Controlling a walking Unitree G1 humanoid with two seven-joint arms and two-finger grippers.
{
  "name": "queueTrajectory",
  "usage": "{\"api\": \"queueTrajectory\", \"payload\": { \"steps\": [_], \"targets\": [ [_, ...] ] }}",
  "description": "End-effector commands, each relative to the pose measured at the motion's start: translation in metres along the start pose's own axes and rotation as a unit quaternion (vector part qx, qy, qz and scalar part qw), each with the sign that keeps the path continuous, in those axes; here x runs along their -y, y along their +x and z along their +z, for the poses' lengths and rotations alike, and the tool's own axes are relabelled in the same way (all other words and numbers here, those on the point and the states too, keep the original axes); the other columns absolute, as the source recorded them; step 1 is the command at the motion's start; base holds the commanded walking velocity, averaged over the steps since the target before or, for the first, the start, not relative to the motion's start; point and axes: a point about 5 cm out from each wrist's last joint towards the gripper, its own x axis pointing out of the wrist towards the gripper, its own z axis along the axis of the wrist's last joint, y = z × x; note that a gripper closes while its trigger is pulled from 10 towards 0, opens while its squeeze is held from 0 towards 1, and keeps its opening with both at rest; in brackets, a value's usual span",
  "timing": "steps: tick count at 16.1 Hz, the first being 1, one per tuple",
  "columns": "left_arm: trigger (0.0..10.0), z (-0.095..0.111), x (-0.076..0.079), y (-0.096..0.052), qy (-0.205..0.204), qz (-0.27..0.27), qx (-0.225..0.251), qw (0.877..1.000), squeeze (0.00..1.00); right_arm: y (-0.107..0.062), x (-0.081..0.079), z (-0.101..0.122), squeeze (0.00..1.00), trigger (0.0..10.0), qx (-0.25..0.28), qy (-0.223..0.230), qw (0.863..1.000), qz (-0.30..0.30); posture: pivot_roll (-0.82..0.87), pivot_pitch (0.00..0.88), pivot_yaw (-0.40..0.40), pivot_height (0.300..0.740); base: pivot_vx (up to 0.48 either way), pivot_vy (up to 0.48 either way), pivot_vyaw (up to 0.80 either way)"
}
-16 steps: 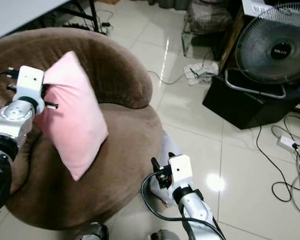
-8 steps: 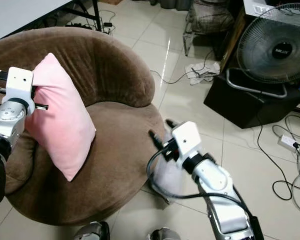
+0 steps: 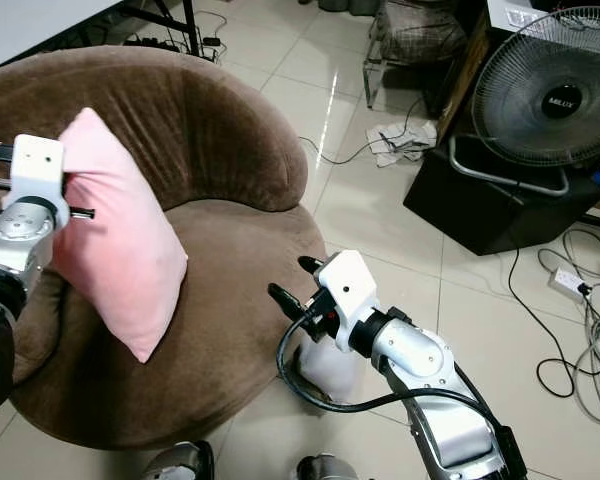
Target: Move the pillow to the sofa from floor
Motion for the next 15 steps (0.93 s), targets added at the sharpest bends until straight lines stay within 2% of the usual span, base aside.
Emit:
{"api": "queueTrajectory", "payload": {
  "steps": [1, 3, 4, 5, 6, 7, 13, 15],
  "targets": [
    [0.0, 0.007, -0.008, 0.002, -0.007, 0.022, 0.001, 1.0, 0.0, -0.003, -0.002, 0.002, 0.0, 10.0, 0.001, 0.012, 1.0, 0.002, -0.08, 0.142, -0.066, 0.74, 0.0, 0.0, 0.0],
    [0.0, 0.0, -0.016, 0.001, 0.006, 0.033, -0.016, 0.999, 0.0, -0.003, -0.007, 0.004, 0.0, 10.0, 0.004, 0.023, 1.0, 0.003, -0.08, 0.149, -0.066, 0.74, 0.0, 0.0, 0.0],
    [0.0, -0.003, -0.019, 0.0, 0.003, 0.04, -0.02, 0.999, 1.0, -0.004, -0.009, 0.005, 0.0, 10.0, 0.003, 0.025, 1.0, 0.003, -0.08, 0.154, -0.065, 0.74, 0.0, 0.0, 0.0],
    [5.0, -0.004, -0.02, 0.0, 0.0, 0.042, -0.023, 0.999, 1.0, -0.005, -0.01, 0.004, 0.0, 10.0, 0.002, 0.027, 1.0, 0.004, -0.08, 0.155, -0.065, 0.74, 0.0, 0.0, 0.0],
    [5.0, -0.004, -0.021, 0.0, 0.001, 0.042, -0.025, 0.999, 1.0, -0.005, -0.011, 0.004, 0.0, 10.0, 0.001, 0.028, 1.0, 0.004, -0.09, 0.158, -0.065, 0.74, 0.0, 0.0, 0.0],
    [10.0, -0.004, -0.022, 0.0, -0.004, 0.043, -0.027, 0.999, 1.0, -0.006, -0.012, 0.004, 0.0, 10.0, -0.002, 0.031, 1.0, 0.002, -0.09, 0.165, -0.065, 0.74, 0.0, 0.0, 0.0],
    [10.0, -0.002, -0.025, 0.0, -0.005, 0.053, -0.028, 0.998, 1.0, -0.007, -0.018, 0.001, 0.0, 10.0, -0.01, 0.046, 0.999, -0.004, -0.1, 0.187, -0.06, 0.74, 0.0, 0.0, 0.0],
    [10.0, -0.003, -0.031, 0.0, -0.005, 0.066, -0.03, 0.997, 1.0, -0.009, -0.019, 0.0, 0.0, 10.0, -0.013, 0.047, 0.999, -0.004, -0.1, 0.192, -0.059, 0.74, 0.0, 0.0, 0.0]
  ]
}}
